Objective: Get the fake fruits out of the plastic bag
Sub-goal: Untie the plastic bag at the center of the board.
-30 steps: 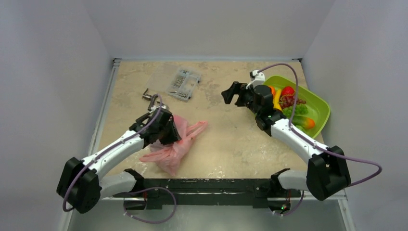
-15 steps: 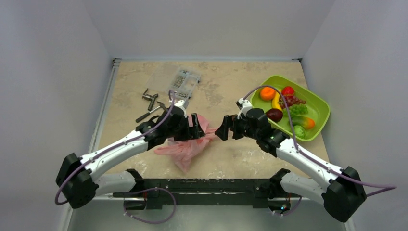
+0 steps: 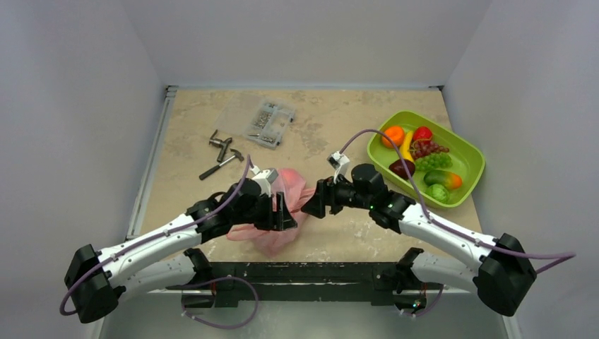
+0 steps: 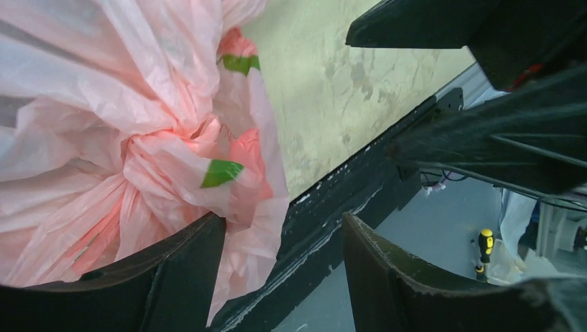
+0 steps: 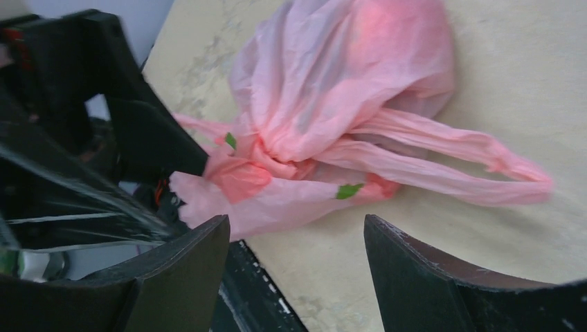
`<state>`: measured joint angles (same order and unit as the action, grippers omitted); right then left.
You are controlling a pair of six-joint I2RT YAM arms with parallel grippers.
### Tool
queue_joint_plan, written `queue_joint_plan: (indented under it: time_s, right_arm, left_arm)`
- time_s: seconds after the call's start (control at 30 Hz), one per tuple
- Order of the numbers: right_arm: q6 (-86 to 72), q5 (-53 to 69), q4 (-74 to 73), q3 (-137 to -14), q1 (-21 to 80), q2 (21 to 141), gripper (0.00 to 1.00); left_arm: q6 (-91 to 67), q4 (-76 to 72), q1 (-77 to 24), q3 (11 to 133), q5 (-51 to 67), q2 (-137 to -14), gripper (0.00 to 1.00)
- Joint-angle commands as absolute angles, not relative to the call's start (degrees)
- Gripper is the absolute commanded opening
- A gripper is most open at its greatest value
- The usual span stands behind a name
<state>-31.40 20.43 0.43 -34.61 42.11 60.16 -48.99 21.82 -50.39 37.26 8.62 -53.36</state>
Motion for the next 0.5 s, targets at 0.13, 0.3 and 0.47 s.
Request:
queue_joint_plan:
  time_s: [0.13,0.3,0.47]
  right_arm:
    - [-38.3,24.6,12.9,-34.9,45.7,65.7,0.64]
    - [-40.0,22.9,18.6,-33.1,51.5,72.6,0.58]
    - [-43.2,21.4,25.0,-29.0,55.4,75.9,0.54]
  left_arm:
    - [-57.9,9.7,-56.3,28.2,10.8,-54.1,0.57]
    - [-55.0,12.8,-57.7,30.0,9.4,-49.7,0.63]
    - [-48.7,25.0,-57.7,36.9,7.9,-43.7,0.78]
